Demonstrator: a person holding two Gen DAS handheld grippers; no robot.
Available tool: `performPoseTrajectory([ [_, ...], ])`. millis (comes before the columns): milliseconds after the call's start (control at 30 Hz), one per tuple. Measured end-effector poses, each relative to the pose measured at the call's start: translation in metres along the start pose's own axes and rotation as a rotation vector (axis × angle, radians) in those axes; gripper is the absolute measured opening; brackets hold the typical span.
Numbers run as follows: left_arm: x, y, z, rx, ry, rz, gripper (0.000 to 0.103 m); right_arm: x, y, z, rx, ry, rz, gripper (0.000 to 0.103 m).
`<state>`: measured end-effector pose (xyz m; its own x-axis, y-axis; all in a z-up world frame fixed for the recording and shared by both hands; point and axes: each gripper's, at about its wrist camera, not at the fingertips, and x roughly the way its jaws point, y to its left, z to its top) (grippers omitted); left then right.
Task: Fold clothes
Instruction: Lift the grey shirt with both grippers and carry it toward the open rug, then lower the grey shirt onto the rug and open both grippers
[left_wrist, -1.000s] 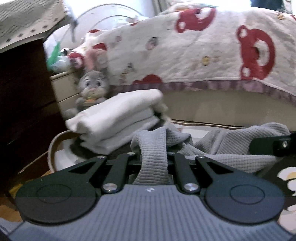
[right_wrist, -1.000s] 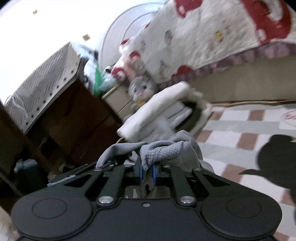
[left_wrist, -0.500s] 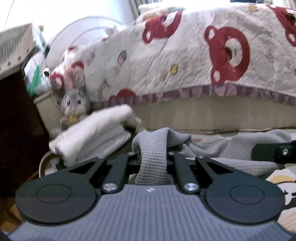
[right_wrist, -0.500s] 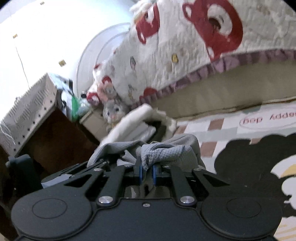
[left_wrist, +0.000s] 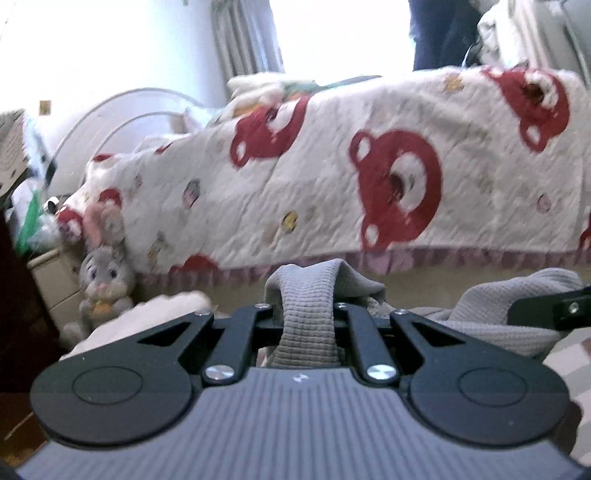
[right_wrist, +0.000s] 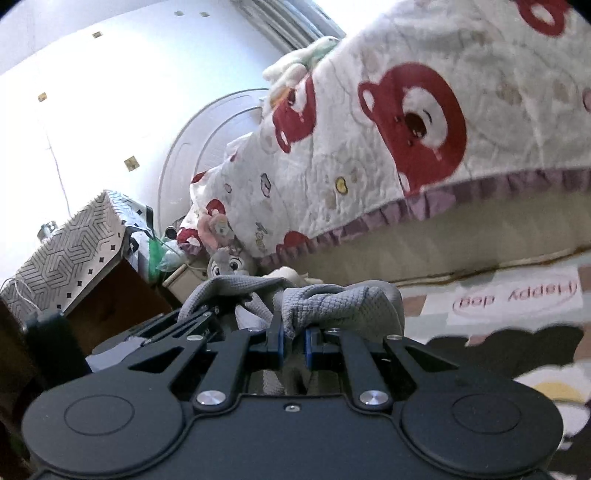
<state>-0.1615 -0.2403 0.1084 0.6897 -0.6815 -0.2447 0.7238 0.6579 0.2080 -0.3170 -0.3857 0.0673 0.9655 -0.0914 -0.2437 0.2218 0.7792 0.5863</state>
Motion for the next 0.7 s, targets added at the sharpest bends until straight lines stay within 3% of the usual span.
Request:
performPoseTrajectory([
  [200, 0.026, -0.011, 0.032, -0.010, -0.060, -0.077, 0.010, -0.005, 0.007, 0.051, -0.213, 0.013, -0.129, 0.013],
  [233, 0.042, -0.014, 0.028, -0.021, -0.026, -0.093, 0.010, -0.004, 0.004, 0.058, -0.231, 0.012, -0.154, 0.013],
  [333, 0.090, -0.022, 0.016, -0.054, 0.078, -0.141, 0.023, 0.009, -0.024, 0.071, -0.249, 0.015, -0.251, 0.018],
  [367, 0.106, -0.024, 0.010, -0.065, 0.116, -0.157, 0.039, 0.017, -0.039, 0.069, -0.244, 0.015, -0.299, 0.022],
  [400, 0.123, -0.023, -0.004, -0.081, 0.171, -0.173, 0.050, 0.026, -0.057, 0.064, -0.243, 0.018, -0.355, 0.028],
  [433, 0.138, -0.021, -0.019, -0.089, 0.222, -0.183, 0.050, 0.035, -0.076, 0.058, -0.239, 0.023, -0.410, 0.039],
  [533, 0.154, -0.022, -0.070, -0.016, 0.307, -0.143, 0.050, 0.046, -0.132, 0.029, -0.173, 0.085, -0.576, 0.041],
  [600, 0.151, -0.017, -0.105, 0.010, 0.336, -0.156, 0.053, 0.047, -0.154, 0.018, -0.159, 0.183, -0.628, 0.041],
  [700, 0.144, -0.004, -0.146, -0.032, 0.387, -0.246, 0.058, 0.043, -0.163, 0.016, -0.178, 0.199, -0.632, 0.045],
])
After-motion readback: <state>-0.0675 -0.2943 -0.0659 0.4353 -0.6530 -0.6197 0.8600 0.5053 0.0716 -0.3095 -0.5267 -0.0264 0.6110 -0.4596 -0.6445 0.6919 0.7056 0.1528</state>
